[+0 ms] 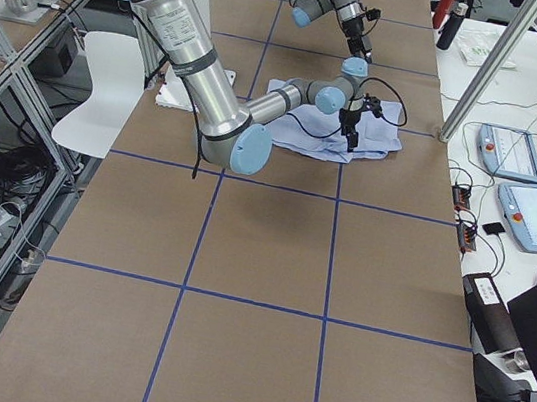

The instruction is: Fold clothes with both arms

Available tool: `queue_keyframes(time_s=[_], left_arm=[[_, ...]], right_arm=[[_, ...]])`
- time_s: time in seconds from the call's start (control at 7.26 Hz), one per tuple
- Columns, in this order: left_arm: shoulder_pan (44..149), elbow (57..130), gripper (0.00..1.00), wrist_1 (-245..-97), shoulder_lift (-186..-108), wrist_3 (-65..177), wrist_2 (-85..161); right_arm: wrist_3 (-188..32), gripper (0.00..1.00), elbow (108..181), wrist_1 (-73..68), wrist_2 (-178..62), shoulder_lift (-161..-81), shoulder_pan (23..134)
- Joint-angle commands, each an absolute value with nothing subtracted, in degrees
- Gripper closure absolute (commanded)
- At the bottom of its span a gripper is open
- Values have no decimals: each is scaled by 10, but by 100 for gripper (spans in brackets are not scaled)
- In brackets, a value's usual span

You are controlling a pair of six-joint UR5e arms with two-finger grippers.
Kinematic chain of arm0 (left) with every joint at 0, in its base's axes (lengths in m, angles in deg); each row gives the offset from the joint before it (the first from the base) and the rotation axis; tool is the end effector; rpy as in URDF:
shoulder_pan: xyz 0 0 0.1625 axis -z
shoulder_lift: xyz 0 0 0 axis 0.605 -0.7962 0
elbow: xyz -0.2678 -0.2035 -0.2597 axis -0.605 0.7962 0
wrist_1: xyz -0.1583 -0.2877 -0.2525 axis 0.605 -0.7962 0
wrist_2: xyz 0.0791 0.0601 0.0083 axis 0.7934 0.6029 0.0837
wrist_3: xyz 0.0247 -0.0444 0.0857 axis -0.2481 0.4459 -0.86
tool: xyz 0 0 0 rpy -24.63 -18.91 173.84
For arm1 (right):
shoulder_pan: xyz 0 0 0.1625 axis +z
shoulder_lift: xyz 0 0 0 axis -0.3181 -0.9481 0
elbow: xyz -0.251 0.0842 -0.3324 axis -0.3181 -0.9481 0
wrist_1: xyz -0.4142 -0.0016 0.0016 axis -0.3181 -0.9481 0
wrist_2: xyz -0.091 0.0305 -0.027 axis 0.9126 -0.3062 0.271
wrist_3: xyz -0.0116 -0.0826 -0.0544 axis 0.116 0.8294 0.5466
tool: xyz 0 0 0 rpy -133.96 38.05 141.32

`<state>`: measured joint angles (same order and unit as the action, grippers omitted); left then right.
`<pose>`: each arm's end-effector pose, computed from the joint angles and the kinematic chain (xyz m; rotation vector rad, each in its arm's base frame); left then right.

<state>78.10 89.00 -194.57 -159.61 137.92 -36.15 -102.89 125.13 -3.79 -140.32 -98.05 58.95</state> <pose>0.4385 -0.5423 0.2581 0.3257 1.3585 -0.6261 -0.5249 -0.5864 0.3058 0.2866 -0.6687 -0.2302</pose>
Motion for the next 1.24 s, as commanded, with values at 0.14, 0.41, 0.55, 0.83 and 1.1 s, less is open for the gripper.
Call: queue_keyframes(time_s=[0.14, 0.41, 0.55, 0.83, 1.1], left_arm=[[781, 891, 0, -1946, -1597, 1379, -361], [780, 891, 0, -1946, -1598, 1379, -361], [779, 891, 0, -1946, -1598, 1379, -361], [778, 891, 0, -1946, -1598, 1380, -361], [777, 891, 0, -1946, -1598, 1380, -361]], right_arm=[[-1002, 0, 1225, -36, -1387, -975, 591], [-986, 0, 1225, -37, -1387, -976, 599], [-974, 0, 1225, -37, -1387, -978, 609], [-955, 0, 1224, -37, -1390, -982, 622], [-926, 0, 1218, -37, -1394, -993, 641]])
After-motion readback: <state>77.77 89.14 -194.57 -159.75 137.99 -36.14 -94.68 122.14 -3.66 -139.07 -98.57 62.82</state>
